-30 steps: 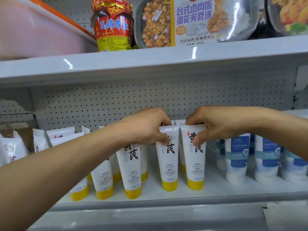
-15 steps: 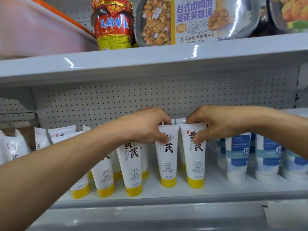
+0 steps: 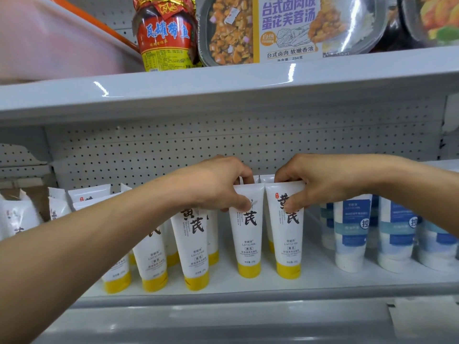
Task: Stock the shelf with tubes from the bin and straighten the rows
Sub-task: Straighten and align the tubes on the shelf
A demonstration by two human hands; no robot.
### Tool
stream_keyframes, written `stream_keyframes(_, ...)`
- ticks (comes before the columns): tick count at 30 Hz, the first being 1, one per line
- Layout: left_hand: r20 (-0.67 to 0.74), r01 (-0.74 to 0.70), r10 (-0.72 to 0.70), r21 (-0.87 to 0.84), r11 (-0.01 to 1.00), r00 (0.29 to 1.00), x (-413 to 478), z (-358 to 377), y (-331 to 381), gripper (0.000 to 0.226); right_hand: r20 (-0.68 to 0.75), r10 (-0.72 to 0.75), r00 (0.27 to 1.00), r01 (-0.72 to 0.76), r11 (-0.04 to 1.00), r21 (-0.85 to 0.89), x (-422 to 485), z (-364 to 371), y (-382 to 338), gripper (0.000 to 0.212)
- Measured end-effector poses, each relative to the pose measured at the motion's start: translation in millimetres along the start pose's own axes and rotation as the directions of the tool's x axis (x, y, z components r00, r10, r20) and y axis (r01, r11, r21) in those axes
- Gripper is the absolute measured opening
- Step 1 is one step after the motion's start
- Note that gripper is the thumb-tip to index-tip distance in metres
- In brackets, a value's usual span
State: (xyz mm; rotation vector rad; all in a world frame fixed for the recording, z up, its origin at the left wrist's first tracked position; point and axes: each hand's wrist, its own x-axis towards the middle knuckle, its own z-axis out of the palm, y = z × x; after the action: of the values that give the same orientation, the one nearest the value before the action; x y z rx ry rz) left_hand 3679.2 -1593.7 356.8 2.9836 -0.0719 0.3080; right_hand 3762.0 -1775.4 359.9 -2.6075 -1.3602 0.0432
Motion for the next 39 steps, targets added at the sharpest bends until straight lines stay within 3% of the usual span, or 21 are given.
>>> stream_keyframes(7, -0.036, -0.033, 0.032, -0.035, 0.999, 0.999, -5.2, -8.0, 1.3, 0.019, -0.042, -0.027, 0.999, 0.026, 0.999, -0.019, -1.6, -2.8, 1.8, 0.015)
stream_keyframes(12, -0.256, -0.055, 0.024, -0.114, 0.992, 0.966, -18.9, -38.0, -11.8, 0.015, -0.262, -0.063, 0.963, 0.070, 0.997, 0.018, -4.3, -11.9, -1.3, 0.015)
stream_keyframes(17, -0.248, -0.013, -0.025, -0.152, 0.988, 0.968, -26.9, -56.0, -54.0, 0.016, -0.401, -0.134, 0.906, 0.158, 0.987, 0.027, 6.4, -16.9, -12.5, 0.008)
stream_keyframes(22, -0.007, 0.009, -0.010, -0.049, 0.999, 1.000, -16.2, -53.8, -83.9, 0.027, -0.285, -0.130, 0.950, 0.130, 0.991, -0.021, 36.0, -19.8, -30.2, 0.013)
stream_keyframes(28, 0.223, -0.080, 0.103, -0.109, 0.991, 0.969, 15.5, -41.5, -87.5, 0.033, -0.047, -0.007, 0.999, 0.002, 0.995, -0.097, 77.8, -19.5, -49.2, 0.037)
stream_keyframes(32, 0.234, -0.128, 0.143, -0.078, 0.989, 0.962, 25.4, -32.1, -88.1, 0.026, 0.055, 0.029, 0.998, -0.022, 0.992, -0.124, 89.1, -14.5, -51.3, 0.026)
stream_keyframes(39, 0.108, -0.101, 0.098, 0.021, 0.995, 0.989, 36.5, -19.5, -91.8, 0.027, 0.038, 0.032, 0.999, -0.029, 0.997, -0.067, 95.0, -5.5, -38.2, 0.015)
